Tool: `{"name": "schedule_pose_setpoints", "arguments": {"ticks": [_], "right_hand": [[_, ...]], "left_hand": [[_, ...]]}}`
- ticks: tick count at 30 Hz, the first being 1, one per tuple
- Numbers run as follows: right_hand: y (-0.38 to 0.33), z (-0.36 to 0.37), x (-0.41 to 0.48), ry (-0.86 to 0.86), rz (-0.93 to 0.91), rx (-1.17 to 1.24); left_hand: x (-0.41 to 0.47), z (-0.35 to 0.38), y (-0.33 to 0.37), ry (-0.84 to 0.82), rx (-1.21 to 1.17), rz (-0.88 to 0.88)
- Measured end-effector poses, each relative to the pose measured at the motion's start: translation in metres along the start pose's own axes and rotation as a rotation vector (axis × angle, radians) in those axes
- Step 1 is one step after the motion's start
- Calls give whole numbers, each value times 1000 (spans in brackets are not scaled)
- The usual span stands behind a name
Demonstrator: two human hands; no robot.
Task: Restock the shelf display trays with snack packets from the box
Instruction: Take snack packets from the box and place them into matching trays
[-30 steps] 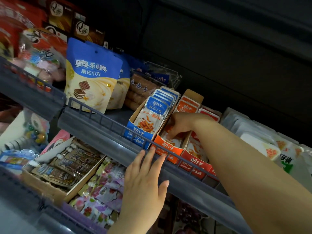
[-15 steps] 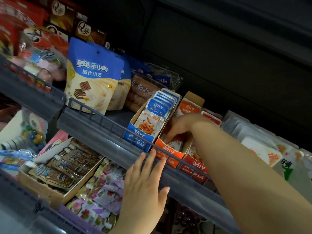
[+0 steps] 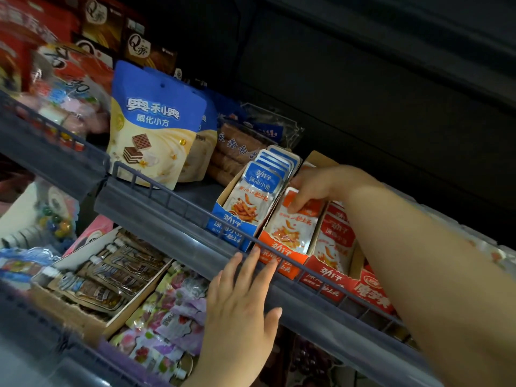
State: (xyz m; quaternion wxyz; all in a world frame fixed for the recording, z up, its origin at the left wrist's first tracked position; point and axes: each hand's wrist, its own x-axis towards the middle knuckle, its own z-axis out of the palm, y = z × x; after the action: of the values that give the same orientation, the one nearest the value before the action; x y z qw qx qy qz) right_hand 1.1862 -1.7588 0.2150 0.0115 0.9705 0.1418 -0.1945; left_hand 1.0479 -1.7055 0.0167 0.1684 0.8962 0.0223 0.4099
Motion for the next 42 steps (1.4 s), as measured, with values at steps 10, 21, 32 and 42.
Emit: {"name": "schedule_pose_setpoints", "arguments": {"ticks": [10,21,32,42], "right_hand": [[13,-14,-4,417,-4,33],[16,2,14,582,47,-130],[17,11,12,623,102,-187],[26,37,14,713,69,-222]], "left_hand": [[0,0,1,-9,-7,-7],[-1,1,1,-9,-1,-4],[0,2,0,-17,-31,7],[3,1,1,-64,-7,7]]}}
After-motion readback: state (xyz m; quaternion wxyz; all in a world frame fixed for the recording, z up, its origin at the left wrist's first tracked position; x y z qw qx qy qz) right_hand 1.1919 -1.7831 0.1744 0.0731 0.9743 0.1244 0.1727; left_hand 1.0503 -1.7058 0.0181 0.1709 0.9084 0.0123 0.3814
